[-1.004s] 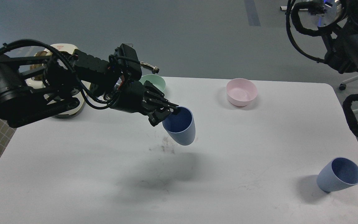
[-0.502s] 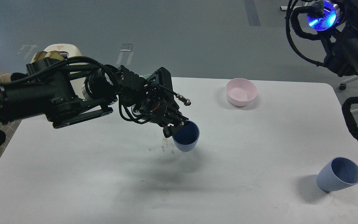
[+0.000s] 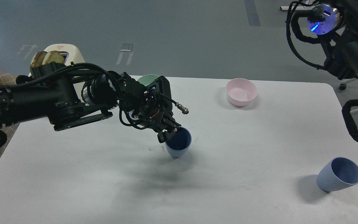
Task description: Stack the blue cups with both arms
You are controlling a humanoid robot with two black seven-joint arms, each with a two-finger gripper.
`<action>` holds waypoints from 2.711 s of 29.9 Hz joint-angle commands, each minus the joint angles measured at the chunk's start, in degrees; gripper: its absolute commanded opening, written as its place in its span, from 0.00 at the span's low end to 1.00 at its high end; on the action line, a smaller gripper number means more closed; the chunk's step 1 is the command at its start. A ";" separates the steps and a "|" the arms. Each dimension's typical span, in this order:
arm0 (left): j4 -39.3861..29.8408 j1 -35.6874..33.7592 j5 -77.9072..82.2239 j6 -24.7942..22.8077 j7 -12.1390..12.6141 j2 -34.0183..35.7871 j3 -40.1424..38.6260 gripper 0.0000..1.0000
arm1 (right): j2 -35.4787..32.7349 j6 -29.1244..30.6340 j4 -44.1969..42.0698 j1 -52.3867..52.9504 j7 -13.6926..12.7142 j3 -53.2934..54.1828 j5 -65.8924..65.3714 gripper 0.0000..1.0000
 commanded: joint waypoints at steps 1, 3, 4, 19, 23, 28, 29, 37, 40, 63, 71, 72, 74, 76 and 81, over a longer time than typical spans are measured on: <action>-0.01 -0.06 -0.26 -0.04 -0.01 0.00 -0.02 0.49 | 0.06 0.00 0.00 -0.21 0.00 0.00 -0.07 1.00; -0.01 -0.06 -0.26 -0.04 -0.01 0.09 -0.02 0.54 | 0.06 0.00 0.00 -0.21 0.00 0.00 0.02 1.00; -0.01 -0.06 -0.35 -0.04 -0.01 0.17 -0.11 0.60 | 0.06 0.00 0.00 -0.21 0.00 0.00 0.02 1.00; -0.37 -5.86 -25.61 -0.39 -0.01 9.91 -10.29 0.96 | -9.15 0.00 4.91 -0.21 0.00 -4.11 0.02 1.00; 2.17 -6.04 -40.72 -0.39 -0.01 13.87 -14.51 0.96 | -16.00 0.00 11.66 -0.21 0.00 -9.29 -0.07 1.00; 7.71 -5.25 -60.79 -0.48 -0.01 18.63 -15.49 0.96 | -28.58 0.00 23.81 -1.00 0.00 -16.51 -0.51 1.00; 8.24 -5.16 -63.69 -0.48 -0.01 18.98 -15.41 0.96 | -30.51 0.00 25.48 -1.00 0.00 -17.13 -0.68 1.00; 11.24 0.20 -85.43 -0.04 -0.01 19.86 -15.40 0.96 | -57.23 0.00 48.67 -2.23 0.00 -25.48 -10.68 1.00; 11.24 2.05 -85.69 0.31 -0.01 19.25 -15.93 0.96 | -69.70 0.00 59.40 -5.92 0.00 -25.92 -22.72 1.00; 11.15 5.39 -85.43 0.31 -0.01 15.03 -17.69 0.96 | -87.57 -26.06 75.50 -11.64 0.00 -55.89 -53.95 0.94; 11.06 7.67 -84.82 0.13 -0.01 15.03 -19.62 0.96 | -83.18 -26.68 74.45 -11.90 0.00 -58.53 -53.59 0.93; 11.06 7.76 -84.82 0.13 -0.01 15.03 -19.62 0.96 | -82.48 -26.77 74.45 -12.34 0.00 -58.53 -53.59 0.93; 11.06 7.76 -84.82 0.13 -0.01 15.03 -19.62 0.96 | -81.69 -26.77 74.36 -12.87 0.00 -58.53 -53.51 0.94; 11.06 7.85 -84.82 0.13 -0.01 15.03 -19.62 0.96 | -79.41 -26.86 73.23 -14.79 0.00 -58.62 -53.33 0.94; 10.97 8.03 -84.82 0.13 -0.01 15.03 -19.71 0.96 | -75.98 -28.08 70.94 -17.70 0.00 -58.53 -53.24 0.94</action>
